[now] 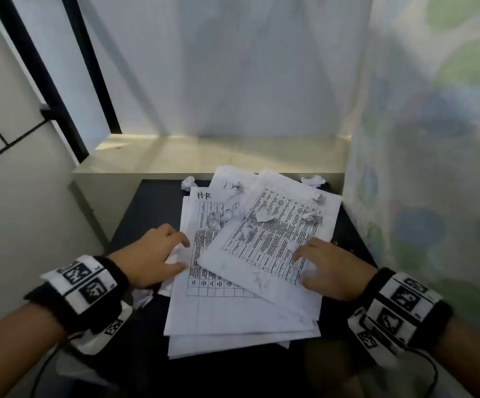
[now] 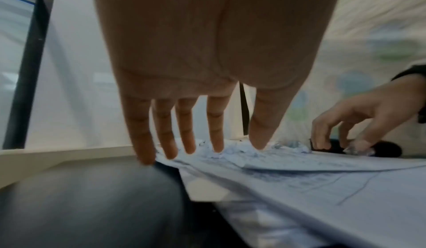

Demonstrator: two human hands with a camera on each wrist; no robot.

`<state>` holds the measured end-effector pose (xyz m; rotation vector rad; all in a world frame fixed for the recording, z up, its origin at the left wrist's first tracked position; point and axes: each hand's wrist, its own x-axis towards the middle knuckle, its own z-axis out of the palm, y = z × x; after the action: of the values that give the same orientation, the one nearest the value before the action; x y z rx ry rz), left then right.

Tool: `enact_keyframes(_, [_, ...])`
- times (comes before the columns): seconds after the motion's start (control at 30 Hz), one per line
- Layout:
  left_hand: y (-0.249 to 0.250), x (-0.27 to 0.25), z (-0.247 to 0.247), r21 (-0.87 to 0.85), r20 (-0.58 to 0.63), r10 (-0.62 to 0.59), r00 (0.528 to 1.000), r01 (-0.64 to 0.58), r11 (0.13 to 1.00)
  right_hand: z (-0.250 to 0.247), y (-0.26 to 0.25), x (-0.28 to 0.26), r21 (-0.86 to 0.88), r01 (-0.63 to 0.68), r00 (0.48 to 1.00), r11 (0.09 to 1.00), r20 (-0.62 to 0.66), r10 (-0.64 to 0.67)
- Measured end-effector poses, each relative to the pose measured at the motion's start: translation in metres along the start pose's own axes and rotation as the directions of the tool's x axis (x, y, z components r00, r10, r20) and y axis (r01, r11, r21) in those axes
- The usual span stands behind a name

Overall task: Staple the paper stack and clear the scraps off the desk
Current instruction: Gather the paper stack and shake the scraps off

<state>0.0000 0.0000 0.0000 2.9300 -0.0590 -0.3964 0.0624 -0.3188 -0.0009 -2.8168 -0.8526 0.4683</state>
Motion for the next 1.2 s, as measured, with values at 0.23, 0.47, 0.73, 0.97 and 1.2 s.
enact_keyframes(0.23, [-0.008, 0.036, 0.004, -0.019, 0.133, -0.223, 0.966, 0.227, 0.974, 0.004, -0.014, 0.014, -0.001, -0.088, 0.989, 0.996, 0.120, 0.088])
enact_keyframes(0.47, [0.000, 0.078, 0.003, -0.367, 0.068, -0.218, 0.974, 0.228, 0.902, 0.004, -0.018, 0.023, 0.018, -0.035, 0.988, 0.999, 0.150, 0.032])
enact_keyframes(0.73, [-0.038, 0.139, 0.021, -0.383, 0.066, -0.249, 0.966, 0.255, 0.888, -0.005, -0.026, 0.042, 0.094, 0.041, 0.994, 0.995, 0.095, -0.050])
enact_keyframes(0.97, [0.004, 0.095, -0.008, -0.427, 0.074, -0.236, 0.969, 0.244, 0.871, -0.012, -0.008, 0.067, 0.048, -0.307, 0.942, 0.950, -0.126, 0.311])
enact_keyframes(1.2, [-0.021, 0.131, 0.014, -0.478, 0.115, -0.236, 0.965, 0.262, 0.838, 0.001, 0.001, 0.082, 0.046, -0.485, 0.870, 0.873, -0.072, 0.488])
